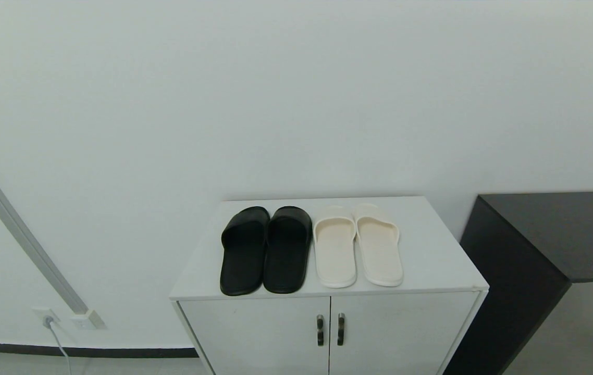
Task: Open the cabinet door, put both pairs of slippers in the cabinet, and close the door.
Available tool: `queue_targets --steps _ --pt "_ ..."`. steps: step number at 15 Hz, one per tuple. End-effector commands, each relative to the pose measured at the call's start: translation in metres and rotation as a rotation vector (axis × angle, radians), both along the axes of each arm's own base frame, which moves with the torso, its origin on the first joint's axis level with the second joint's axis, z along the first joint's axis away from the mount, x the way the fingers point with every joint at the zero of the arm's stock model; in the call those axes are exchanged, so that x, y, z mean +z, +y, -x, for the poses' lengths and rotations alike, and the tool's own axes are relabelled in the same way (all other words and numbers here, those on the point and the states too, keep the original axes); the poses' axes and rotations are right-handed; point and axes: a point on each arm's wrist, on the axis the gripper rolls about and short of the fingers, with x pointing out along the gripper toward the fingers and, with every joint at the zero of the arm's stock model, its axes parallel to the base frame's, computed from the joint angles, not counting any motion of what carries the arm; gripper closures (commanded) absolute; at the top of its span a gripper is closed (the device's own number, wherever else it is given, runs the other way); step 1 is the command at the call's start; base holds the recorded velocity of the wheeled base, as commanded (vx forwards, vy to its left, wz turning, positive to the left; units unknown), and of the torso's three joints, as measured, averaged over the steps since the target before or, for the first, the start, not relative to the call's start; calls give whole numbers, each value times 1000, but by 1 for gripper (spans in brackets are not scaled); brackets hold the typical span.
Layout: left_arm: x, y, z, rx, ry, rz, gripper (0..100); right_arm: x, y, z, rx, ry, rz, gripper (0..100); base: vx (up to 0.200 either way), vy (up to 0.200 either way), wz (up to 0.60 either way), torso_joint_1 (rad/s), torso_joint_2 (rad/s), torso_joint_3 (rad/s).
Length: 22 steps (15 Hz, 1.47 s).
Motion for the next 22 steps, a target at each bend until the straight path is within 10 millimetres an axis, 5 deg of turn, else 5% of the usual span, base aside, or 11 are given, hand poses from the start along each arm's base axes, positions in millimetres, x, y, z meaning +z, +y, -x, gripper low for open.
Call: queue_targets --steps 1,6,12,19,22 --pt "0 0 0 0 0 -1 100 13 5 -47 89 201 47 0 0 0 0 0 0 0" --pt "0 0 0 0 0 0 100 46 41 -114 218 193 2 0 0 0 0 0 0 0" --pt "0 0 0 0 0 4 100 66 139 -155 244 235 8 0 0 0 0 0 0 0" --pt "0 0 0 0 0 4 100 25 236 -229 120 201 17 0 0 0 0 0 0 0" --pt "0 0 0 1 0 5 100 5 261 -257 87 195 26 0 0 0 0 0 0 0"
